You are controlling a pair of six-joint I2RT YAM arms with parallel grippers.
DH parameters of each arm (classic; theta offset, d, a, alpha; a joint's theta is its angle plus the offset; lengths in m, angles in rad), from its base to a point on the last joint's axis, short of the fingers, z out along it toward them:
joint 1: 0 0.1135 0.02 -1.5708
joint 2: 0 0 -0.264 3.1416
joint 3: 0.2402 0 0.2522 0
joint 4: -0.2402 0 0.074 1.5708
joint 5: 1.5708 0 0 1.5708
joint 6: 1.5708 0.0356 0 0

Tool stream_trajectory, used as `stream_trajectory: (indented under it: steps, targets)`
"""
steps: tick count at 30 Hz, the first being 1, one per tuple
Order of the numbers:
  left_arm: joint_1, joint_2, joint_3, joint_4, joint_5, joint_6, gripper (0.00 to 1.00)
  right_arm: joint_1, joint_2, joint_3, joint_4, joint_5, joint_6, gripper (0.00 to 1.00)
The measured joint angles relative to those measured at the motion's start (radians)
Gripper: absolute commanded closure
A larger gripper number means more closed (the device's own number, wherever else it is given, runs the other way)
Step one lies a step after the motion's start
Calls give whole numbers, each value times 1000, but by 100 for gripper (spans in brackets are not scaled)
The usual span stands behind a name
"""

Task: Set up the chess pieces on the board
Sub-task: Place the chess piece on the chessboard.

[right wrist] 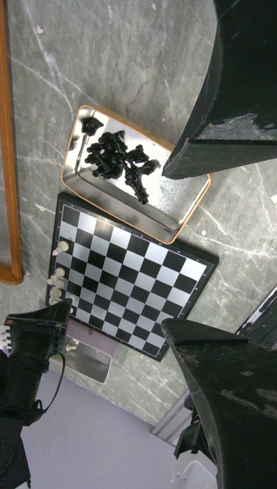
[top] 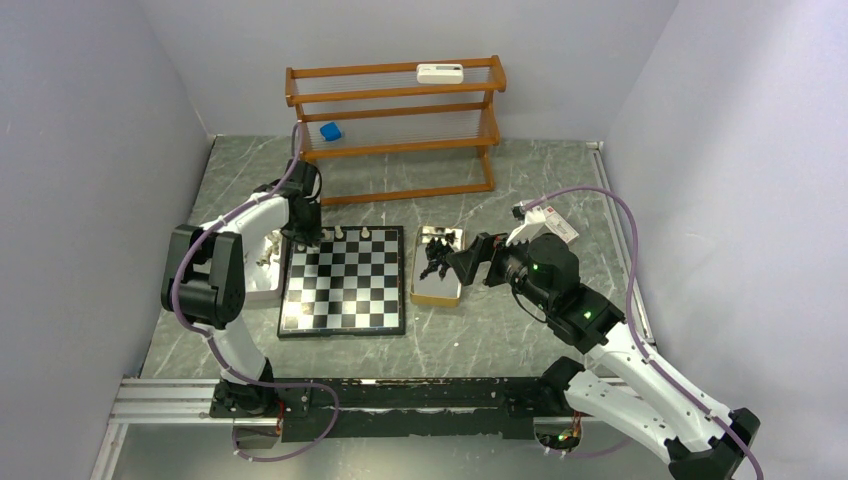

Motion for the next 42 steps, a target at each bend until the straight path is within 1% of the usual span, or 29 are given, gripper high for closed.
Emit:
stream_trajectory:
  steps: [9, 18, 27, 31, 42]
  targets:
    - [-2, -1, 11, -11, -18, 6, 80, 0, 0, 0, 0, 3, 0, 5]
    - [-2, -1, 11, -12, -31, 7, 78, 0, -5, 0, 0, 3, 0, 5]
    - [-4, -1, 11, -22, -31, 12, 79, 0, -4, 0, 0, 2, 0, 5]
    - [-4, -1, 11, -30, -31, 14, 74, 0, -4, 0, 1, 2, 0, 5]
    - [-4, -13, 36, -52, -28, 14, 69, 0, -3, 0, 5, 2, 0, 5]
